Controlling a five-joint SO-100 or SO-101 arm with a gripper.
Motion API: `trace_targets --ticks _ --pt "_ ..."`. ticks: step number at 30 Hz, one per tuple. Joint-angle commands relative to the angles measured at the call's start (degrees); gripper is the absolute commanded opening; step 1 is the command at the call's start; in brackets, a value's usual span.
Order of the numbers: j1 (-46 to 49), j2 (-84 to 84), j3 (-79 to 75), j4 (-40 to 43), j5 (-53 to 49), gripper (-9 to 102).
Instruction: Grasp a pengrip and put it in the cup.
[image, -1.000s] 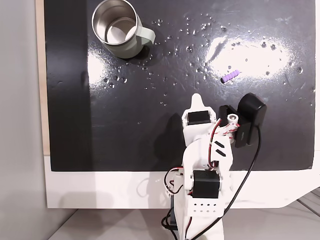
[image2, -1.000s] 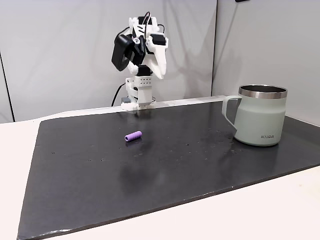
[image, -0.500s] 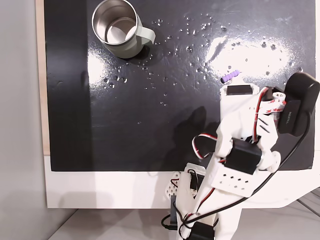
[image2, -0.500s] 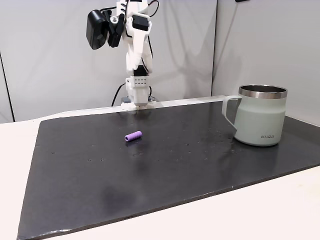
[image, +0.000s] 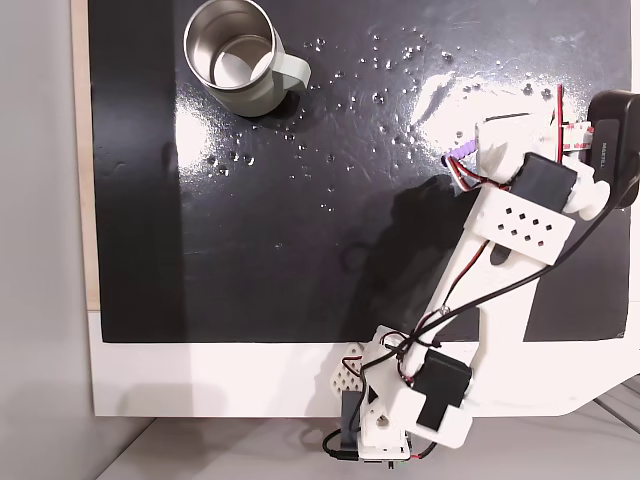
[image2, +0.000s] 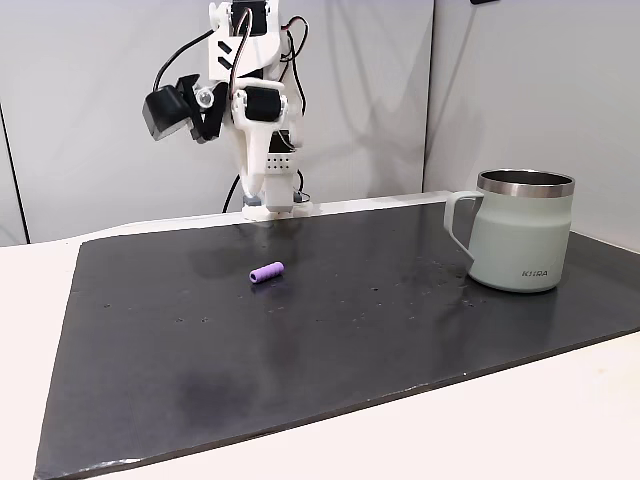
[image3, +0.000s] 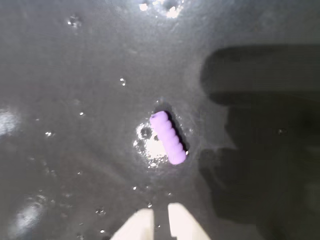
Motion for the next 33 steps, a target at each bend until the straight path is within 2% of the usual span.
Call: trace_targets --ticks 1,3,10,33 --pt "0.35 -5.62 -8.35 3.16 -2.11 0" --pt "0.44 -9.40 -11.51 4.92 -3.08 0" --pt "0.18 -14.50 -15.29 6.86 -4.39 20" --pt "-2.64 -31.64 -23.29 6.77 -2.64 15"
